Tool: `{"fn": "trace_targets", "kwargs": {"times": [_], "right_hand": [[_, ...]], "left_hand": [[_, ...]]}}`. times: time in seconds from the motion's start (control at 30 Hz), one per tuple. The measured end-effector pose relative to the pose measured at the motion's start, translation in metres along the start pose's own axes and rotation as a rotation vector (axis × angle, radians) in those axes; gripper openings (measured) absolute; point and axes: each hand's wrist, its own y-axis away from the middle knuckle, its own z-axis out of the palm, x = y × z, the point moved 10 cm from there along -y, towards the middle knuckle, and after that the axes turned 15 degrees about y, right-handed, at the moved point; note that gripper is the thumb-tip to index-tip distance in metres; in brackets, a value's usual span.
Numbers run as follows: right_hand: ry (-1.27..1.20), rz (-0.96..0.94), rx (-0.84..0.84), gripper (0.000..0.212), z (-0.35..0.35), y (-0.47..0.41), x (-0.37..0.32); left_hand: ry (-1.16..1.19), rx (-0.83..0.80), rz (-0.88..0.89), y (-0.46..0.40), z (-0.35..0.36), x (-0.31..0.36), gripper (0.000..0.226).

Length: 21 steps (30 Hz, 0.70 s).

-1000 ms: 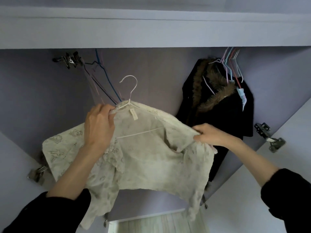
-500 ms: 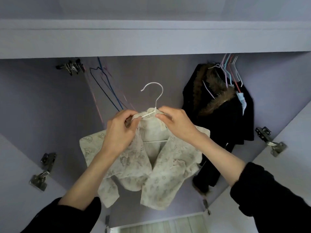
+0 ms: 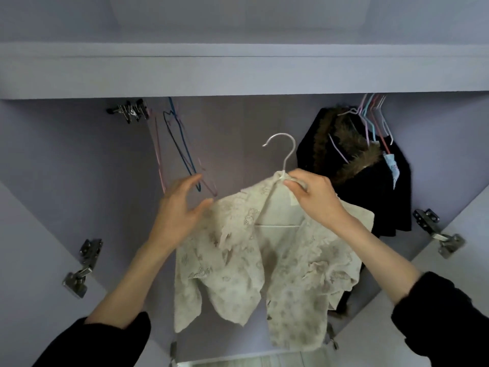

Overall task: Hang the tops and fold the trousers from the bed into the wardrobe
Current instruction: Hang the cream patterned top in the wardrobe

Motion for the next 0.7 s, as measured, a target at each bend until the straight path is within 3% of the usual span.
{"fn": "trace_targets", "kwargs": {"times": [0.1,0.17,0.23,0.37,0.43,0.53,0.63,0.7], "right_hand": [[-0.123,0.111,0.014,0.018,-0.015,0.003,0.020],[-0.201,0.159,0.024,0.018,-0.024,0.003,0.028],[-0.245,0.192,0.046,0.020,-0.033,0.002,0.034],[-0.167,0.199,0.041,0.019,-0.040,0.006,0.048],[-0.101,0.174,0.022,0.023,-0.037,0.012,0.051],[-0.072,0.133,0.009,0.030,-0.032,0.018,0.048],[-0.171,0.165,0.022,0.020,-0.035,0.015,0.042],[-0.233,0.168,0.029,0.015,-0.036,0.012,0.033]], "left_hand": [[0.127,0.006,-0.200,0.013,0.000,-0.042,0.083],[0.177,-0.005,-0.272,0.017,0.009,-0.050,0.086],[0.160,0.012,-0.240,0.013,0.011,-0.047,0.069],[-0.028,0.179,-0.011,-0.004,-0.024,-0.013,0.013],[-0.020,0.255,0.057,-0.010,-0.046,0.001,0.015],[-0.018,0.267,0.027,-0.021,-0.058,-0.004,0.027],[-0.178,0.177,0.030,-0.025,-0.042,-0.005,0.044],[-0.242,0.099,0.153,-0.019,-0.021,0.016,0.047]]}}
